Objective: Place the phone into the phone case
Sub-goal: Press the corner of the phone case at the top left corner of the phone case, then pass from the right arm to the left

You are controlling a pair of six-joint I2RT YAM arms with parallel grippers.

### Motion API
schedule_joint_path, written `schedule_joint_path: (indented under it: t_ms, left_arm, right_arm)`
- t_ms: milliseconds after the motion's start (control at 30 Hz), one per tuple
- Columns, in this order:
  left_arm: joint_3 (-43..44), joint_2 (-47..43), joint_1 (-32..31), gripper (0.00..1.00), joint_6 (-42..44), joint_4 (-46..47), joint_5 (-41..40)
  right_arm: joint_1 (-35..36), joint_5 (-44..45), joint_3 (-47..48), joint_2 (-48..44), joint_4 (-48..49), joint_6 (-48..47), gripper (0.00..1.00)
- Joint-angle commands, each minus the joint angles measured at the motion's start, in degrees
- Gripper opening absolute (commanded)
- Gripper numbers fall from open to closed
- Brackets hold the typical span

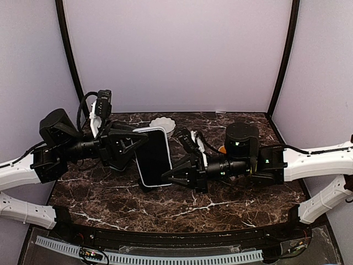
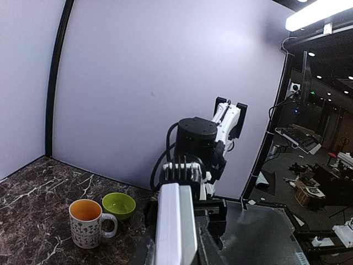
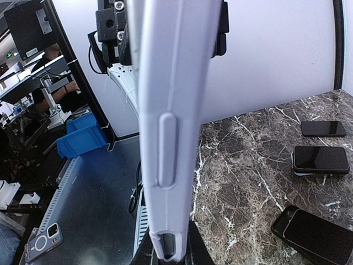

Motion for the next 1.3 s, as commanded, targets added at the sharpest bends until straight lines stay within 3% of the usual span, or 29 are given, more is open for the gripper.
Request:
schedule_joint_path:
  t_ms: [0, 67, 167, 300, 367, 467, 567, 933, 1133, 1267]
  left_arm:
    - [1.19, -1.24, 0.18, 0.0, 2.63, 2.04, 1.86]
    - [1.49, -0.97, 0.18, 0.0, 3.2, 1.18, 2.25]
    - [1.75, -0.9, 0.18, 0.11, 4.09, 0.2, 2.62]
    - [1.97, -0.94, 0.18, 0.0, 4.79, -0.01, 3.32]
    - [2.18, -0.52, 0.18, 0.0, 5.21, -0.38, 4.35]
    - [2.21, -0.03, 0.18, 0.0, 5.92, -0.83, 5.54]
    - [2.37, 0.53, 0.18, 0.0, 7.09, -1.65, 6.3]
    - [2.16, 0.54, 0.15, 0.0, 9.58, -1.74, 8.59]
    - [9.27, 2.69, 0.18, 0.0, 18.73, -19.79, 3.95]
    - [6.93, 1.0, 0.13, 0.0, 16.37, -14.08, 5.88]
  right_arm:
    - [-0.06, 0.39, 2.41, -1.28, 1.75, 1.87, 0.0]
    - [-0.06, 0.09, 2.33, -1.7, 2.16, 1.73, 0.0]
    - [-0.1, -0.42, 2.16, -2.52, 3.16, 1.76, 0.0]
    - [-0.07, -0.33, 2.2, -3.42, 3.19, 1.48, 0.0]
    - [-0.06, 0.18, 2.21, -3.69, 2.89, 1.17, 0.12]
    - [-0.06, 1.95, 2.8, -3.86, 1.19, 0.41, 0.49]
    - [-0.15, 3.48, 4.91, -3.77, -1.96, -1.51, 0.61]
    - [-0.27, 3.45, 8.08, -1.48, -5.11, -3.9, 0.6]
    - [-0.25, 5.82, 17.35, -3.07, -25.06, -10.95, 0.59]
    - [-0.3, 7.05, 16.12, -4.61, -25.96, -10.93, 0.57]
